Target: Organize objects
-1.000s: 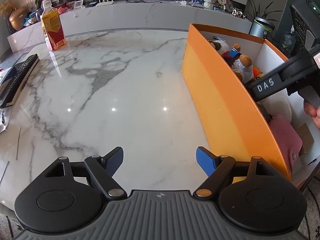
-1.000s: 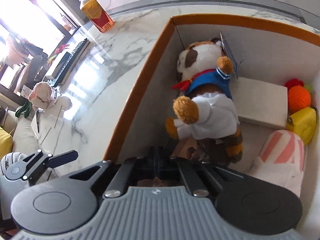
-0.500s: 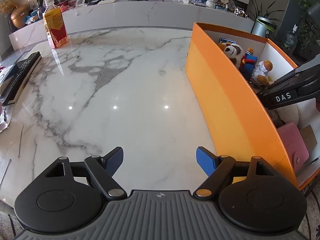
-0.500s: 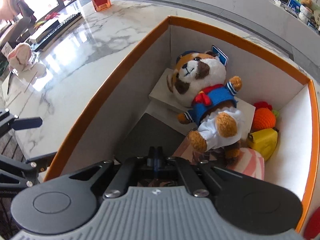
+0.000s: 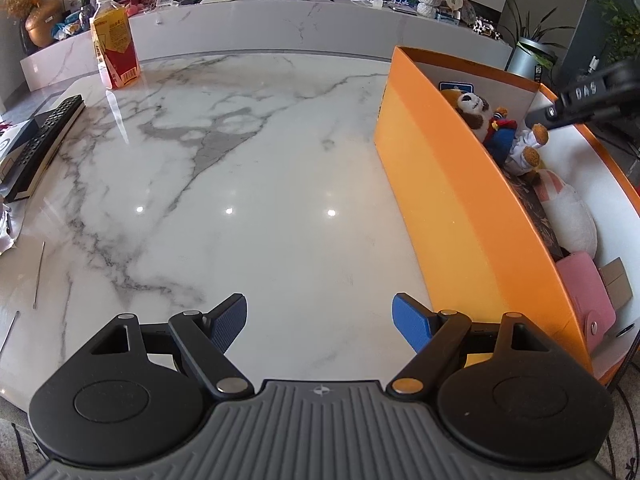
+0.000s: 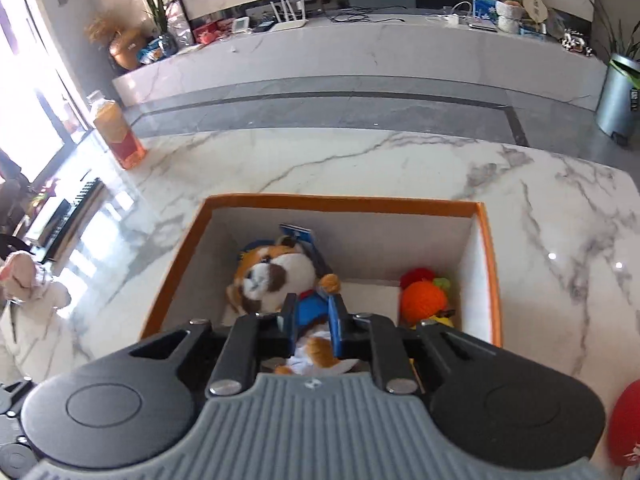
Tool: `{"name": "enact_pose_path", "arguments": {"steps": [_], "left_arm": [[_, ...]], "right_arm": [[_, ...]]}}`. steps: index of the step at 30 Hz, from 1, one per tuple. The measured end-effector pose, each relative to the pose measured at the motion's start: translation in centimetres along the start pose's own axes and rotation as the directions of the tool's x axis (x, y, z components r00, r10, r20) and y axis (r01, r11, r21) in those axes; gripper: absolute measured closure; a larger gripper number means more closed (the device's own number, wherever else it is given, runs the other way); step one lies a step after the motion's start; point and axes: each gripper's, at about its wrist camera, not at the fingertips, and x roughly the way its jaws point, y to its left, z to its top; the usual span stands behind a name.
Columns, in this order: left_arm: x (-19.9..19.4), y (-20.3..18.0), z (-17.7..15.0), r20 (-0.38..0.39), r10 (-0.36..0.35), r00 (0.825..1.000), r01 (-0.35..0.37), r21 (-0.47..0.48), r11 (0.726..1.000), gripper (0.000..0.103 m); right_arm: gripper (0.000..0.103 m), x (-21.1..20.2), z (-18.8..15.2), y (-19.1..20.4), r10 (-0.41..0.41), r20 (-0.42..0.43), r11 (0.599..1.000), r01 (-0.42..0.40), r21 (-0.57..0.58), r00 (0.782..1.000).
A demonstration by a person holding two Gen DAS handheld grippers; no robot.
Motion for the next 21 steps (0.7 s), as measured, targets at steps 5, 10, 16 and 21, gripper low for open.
{"name": "enact_pose_path", "arguments": {"steps": [5,10,16,21], "left_arm": [[0.2,0.1,0.0,-0.006,-0.007,1.000,0.007,-0.007,1.000,0.008],[0.3,-0.5,-0.1,-0.017,-0.008,1.000,0.009,0.023,1.000,0.008],[0.1,0.0,-0.1,-0.012,-0.008,1.000,0.008,-0.001,1.000,0.008],[0.3,-0.1,-0.1,-0.023,-0.018,1.000,0.018,-0.004,1.000,0.008]], "right_arm": [[0.068,0.7,-1.7,-1.7,0.051,-0.030,0.996,-0.048,0.079,0.998],[0.063,1.8,-1.4,-0.2,0.024,-0.080,0.999,-0.027,-0.031,0.997],[0.020,-0.5,-1.7,-1.8,0.172,-0.038,0.983,-0.169,0.075,0.984],[0.019,-0.6,-1.5,-1.5,0.242,-0.035,0.964,-0.237,0.118,0.970]]}}
